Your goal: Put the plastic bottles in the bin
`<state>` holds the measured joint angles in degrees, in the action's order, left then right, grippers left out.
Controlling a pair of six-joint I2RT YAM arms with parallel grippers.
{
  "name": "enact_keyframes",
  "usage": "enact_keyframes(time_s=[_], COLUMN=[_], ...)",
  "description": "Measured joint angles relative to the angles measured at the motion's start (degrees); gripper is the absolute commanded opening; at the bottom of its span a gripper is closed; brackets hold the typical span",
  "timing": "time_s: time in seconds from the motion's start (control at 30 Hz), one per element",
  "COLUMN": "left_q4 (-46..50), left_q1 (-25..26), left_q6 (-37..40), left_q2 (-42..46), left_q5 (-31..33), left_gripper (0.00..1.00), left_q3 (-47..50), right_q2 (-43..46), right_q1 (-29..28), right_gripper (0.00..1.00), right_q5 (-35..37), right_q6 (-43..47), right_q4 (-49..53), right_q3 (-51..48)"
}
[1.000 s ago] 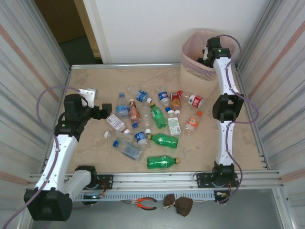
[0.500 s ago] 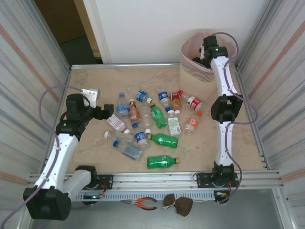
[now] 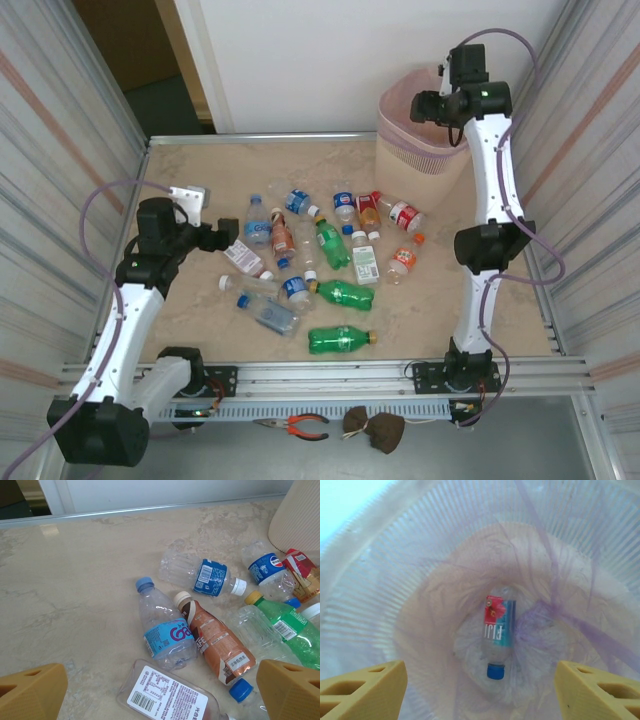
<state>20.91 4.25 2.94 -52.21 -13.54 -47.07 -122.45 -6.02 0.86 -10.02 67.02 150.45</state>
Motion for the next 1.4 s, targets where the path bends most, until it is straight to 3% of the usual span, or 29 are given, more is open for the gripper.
enact_keyframes(time_s=[0.2,0.5,0.7,1.07,1.4], left_q4=[0.0,0.0,0.0,0.0,-0.2], left_q1=[0.0,0.0,0.4,1.5,1.5], left_q6=[-0.2,-0.2,-0.2,-0.2,-0.2], left_q2=[0.2,0.4,0.4,0.0,-0.4], left_q5=[0.0,0.0,-0.3,-0.4,-0.4], left_gripper=[0.98,0.98,0.98,0.98,0.97], left_q3=[0.0,0.1,0.2,0.4,0.5], right_q2=[3.6,15.2,25.2,42.8,48.3], right_q1=[-3.8,-9.7,-13.6,-16.5,-16.5], right_gripper=[0.77,0.79,0.78,0.77,0.78], right_q5=[2.9,8.1,9.7,7.3,3.8], right_q6=[0.0,-3.0,-7.5,-21.7,-32.9], right_q4=[3.0,5.2,3.1,-9.5,-18.5], right_q3=[-0.6,-14.3,-29.4,-68.8,-90.5])
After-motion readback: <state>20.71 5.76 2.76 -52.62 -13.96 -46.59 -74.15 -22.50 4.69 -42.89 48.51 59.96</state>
